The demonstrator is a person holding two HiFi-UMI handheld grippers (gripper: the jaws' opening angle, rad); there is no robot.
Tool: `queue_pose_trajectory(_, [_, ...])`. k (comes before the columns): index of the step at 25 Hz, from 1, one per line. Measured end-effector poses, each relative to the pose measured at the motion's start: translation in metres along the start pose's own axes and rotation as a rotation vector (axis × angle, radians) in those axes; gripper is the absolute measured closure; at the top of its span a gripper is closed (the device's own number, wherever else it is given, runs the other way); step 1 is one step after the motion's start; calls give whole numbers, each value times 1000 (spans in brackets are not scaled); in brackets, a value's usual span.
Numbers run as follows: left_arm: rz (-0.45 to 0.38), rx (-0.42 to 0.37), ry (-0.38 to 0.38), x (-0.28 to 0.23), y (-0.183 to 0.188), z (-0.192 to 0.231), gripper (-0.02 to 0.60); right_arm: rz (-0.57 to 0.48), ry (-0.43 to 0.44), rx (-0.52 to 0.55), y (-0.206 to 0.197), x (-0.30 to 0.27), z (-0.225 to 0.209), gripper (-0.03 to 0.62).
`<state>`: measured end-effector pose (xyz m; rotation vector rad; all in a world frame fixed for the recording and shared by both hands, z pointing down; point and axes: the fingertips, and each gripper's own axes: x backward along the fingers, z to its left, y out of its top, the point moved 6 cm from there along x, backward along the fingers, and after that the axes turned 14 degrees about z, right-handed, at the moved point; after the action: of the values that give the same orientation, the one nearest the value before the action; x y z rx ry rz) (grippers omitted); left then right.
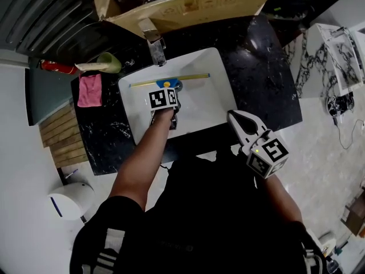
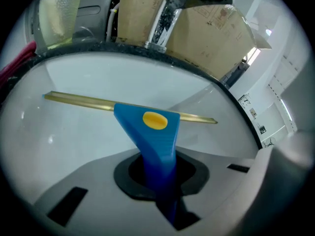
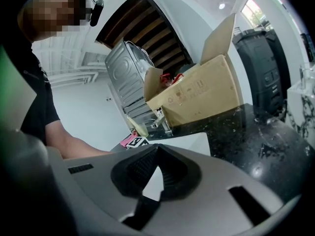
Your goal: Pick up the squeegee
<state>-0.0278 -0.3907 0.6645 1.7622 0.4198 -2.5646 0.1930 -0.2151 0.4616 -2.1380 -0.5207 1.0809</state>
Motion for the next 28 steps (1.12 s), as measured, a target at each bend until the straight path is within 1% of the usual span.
queue_pose_trajectory(4, [-34, -16, -34, 24, -4, -7, 528, -13, 11, 13, 3, -2, 7, 585])
queue_pose_trajectory(9, [-109, -22, -99, 60, -4, -16, 528, -31, 51, 44, 8, -12, 27, 585])
queue_pose_trajectory(15, [-171, 9, -193, 102, -13, -22, 528, -30, 75, 87, 16, -22, 46, 585])
queue_pose_trajectory(18, [-206, 4, -236, 125, -17, -25, 528, -40, 89, 102, 20, -28, 56, 585])
queue_pose_trajectory(23, [-303, -14, -307, 171, -16, -28, 528, -39, 121, 140, 21, -39, 80, 585])
queue_pose_trajectory(28, [-387, -29, -362, 210, -16, -25, 528, -32, 113, 210, 27, -47, 97, 585])
